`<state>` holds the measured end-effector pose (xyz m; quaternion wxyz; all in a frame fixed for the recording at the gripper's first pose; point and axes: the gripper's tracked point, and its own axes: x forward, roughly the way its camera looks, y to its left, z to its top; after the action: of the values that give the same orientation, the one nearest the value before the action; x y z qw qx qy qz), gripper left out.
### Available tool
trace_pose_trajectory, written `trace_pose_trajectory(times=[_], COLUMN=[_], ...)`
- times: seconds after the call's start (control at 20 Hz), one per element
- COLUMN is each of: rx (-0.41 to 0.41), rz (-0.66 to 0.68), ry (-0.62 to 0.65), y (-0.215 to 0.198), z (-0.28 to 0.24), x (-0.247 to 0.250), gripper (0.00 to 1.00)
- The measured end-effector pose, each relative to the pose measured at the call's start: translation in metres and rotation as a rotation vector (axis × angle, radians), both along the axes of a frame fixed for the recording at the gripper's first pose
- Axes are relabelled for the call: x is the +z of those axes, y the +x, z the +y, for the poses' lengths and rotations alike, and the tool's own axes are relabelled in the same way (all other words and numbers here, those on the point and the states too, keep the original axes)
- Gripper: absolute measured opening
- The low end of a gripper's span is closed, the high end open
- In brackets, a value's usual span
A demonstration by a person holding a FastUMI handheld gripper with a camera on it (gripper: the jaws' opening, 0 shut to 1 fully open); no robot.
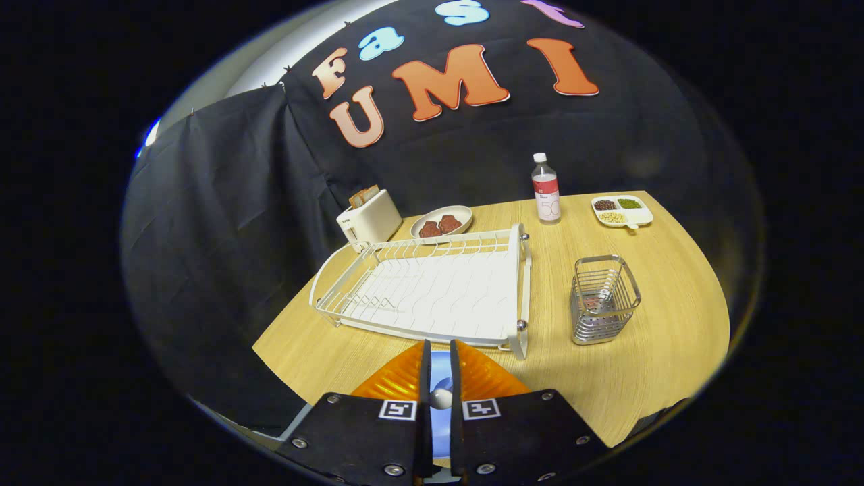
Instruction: Take the plate from the dish rack, then take the spoon from the basket and place it into the plate.
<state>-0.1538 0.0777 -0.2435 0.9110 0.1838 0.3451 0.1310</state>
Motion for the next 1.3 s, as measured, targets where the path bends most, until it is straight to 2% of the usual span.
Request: trace_pose_trajectory(times=[0.2,0.35,0.85,1.1,1.2,1.3], rx=[0.047,0.05,0.039,-0.03,-0.068,-0.1], rz=[-0.014,-0.027,0.106,0.054,-0.004,-0.07], ry=[-0.024,-0.013,-0.066,-0.045,-0.05,-0.068], y=[-0.005,-0.007,-0.036,-0.017,-0.003,0.014], z=[0.007,0.004,-0.018,-0.033,-0.044,-0.057], x=[-0.014,-0.022,-0.081,-0.05,-0.021,0.006], gripper=[0.1,0.12,0.2,0.2,0.25,0.35])
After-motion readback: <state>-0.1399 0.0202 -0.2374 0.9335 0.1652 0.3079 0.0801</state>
